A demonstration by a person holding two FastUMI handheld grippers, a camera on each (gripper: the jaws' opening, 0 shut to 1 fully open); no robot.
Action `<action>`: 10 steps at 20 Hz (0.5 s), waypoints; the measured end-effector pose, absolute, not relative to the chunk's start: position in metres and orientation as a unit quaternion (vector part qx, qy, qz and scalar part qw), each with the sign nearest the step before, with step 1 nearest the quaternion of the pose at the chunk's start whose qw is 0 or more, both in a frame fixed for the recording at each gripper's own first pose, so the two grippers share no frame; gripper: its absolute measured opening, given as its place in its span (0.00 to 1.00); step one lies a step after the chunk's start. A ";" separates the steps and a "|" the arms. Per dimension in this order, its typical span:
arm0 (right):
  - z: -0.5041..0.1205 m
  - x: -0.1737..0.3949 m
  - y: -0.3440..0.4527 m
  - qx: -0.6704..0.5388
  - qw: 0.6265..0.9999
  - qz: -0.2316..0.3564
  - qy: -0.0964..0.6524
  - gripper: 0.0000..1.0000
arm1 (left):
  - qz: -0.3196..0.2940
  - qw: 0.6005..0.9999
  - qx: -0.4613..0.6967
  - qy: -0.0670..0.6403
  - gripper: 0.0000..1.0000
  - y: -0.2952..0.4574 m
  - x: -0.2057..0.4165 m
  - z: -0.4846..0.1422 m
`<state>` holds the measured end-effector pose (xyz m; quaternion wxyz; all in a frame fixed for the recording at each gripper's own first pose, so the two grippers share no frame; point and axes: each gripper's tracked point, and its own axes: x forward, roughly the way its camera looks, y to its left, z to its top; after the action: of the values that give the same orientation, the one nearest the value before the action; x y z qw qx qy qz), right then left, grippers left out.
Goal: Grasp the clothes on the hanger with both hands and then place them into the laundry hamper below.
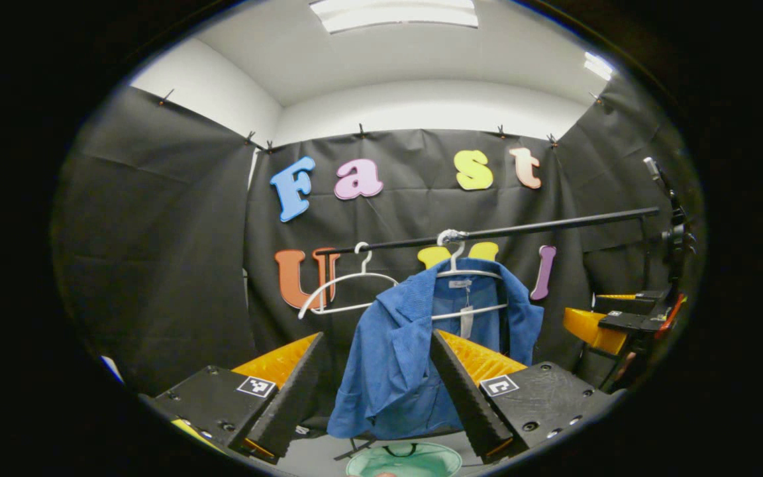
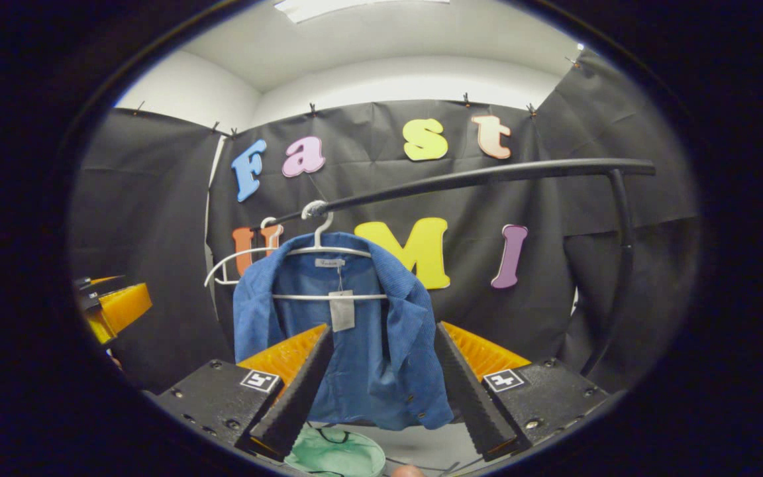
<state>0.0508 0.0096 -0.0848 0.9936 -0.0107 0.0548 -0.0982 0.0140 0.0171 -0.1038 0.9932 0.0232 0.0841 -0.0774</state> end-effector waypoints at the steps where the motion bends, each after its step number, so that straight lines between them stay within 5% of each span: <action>1: -0.089 0.054 0.007 -0.012 0.992 -0.109 0.058 0.97 | -0.088 0.992 0.026 0.090 1.00 0.014 0.016 -0.111; 9: -0.120 0.078 -0.013 -0.009 0.986 -0.150 0.074 0.97 | -0.155 0.980 0.032 0.119 1.00 -0.028 0.033 -0.160; 10: -0.125 0.083 -0.018 -0.006 0.986 -0.150 0.076 0.97 | -0.154 0.981 0.033 0.117 0.93 -0.033 0.038 -0.165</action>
<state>0.0830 -0.0183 -0.1248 0.9857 -0.0056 0.0762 -0.1498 0.0380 -0.0329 -0.1649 0.9806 0.0333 0.1167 -0.1540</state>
